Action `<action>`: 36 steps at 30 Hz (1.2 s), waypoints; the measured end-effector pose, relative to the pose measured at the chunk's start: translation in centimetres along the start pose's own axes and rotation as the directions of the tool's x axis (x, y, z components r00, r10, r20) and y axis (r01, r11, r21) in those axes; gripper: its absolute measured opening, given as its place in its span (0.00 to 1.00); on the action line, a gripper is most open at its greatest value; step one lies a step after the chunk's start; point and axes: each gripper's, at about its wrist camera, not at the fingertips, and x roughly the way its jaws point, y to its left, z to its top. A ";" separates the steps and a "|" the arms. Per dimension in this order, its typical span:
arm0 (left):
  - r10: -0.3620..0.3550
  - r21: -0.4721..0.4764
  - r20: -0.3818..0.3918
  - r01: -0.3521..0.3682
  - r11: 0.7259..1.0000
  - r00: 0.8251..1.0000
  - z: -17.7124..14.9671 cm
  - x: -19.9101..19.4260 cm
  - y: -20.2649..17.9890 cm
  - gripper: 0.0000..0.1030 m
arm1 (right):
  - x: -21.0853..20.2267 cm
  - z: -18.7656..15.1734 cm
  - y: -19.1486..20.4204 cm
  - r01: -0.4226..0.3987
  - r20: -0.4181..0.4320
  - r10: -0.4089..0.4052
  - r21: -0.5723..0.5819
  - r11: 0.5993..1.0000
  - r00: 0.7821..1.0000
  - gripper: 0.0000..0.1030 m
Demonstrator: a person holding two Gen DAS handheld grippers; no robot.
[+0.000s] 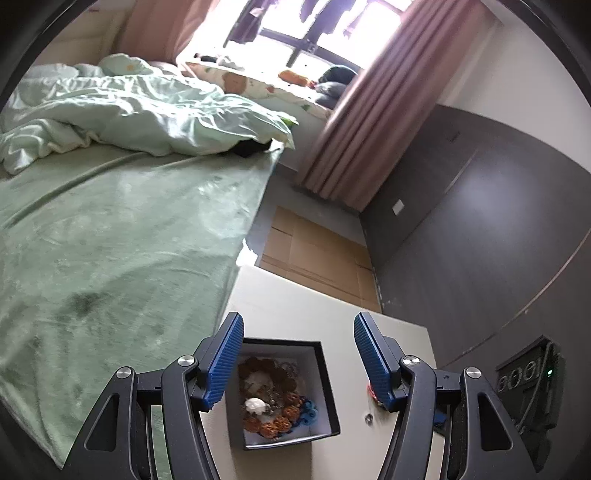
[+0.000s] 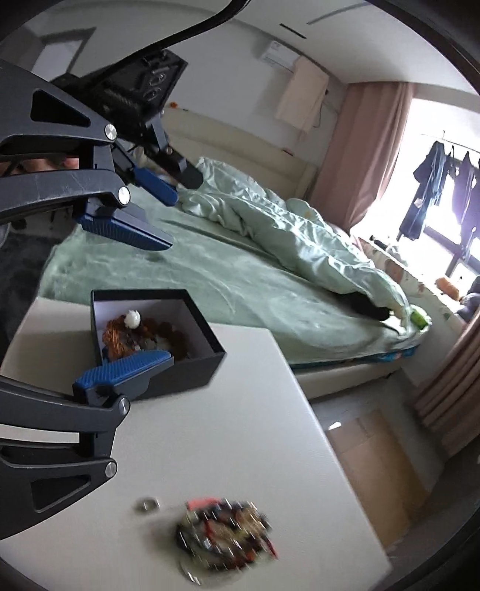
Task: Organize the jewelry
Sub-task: 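Drop the brown bead bracelet into the black box with the right tool, then grasp the small silver ring with the left tool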
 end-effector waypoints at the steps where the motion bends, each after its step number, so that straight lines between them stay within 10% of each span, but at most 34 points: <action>1: -0.002 0.008 -0.007 0.002 1.000 1.000 -0.1 0.2 -0.3 0.62 | -0.6 0.1 -0.4 0.011 0.011 -0.011 0.002 1.000 1.000 0.61; 24: -0.039 0.313 -0.229 0.111 0.943 0.973 -5.6 5.6 -9.4 0.61 | -9.4 0.4 -7.8 0.274 0.078 -0.294 0.202 0.940 0.953 0.73; 36: 0.015 0.439 -0.398 0.176 0.881 0.917 -9.7 10.3 -12.7 0.44 | -13.4 0.4 -9.3 0.308 0.146 -0.351 0.254 0.917 0.925 0.73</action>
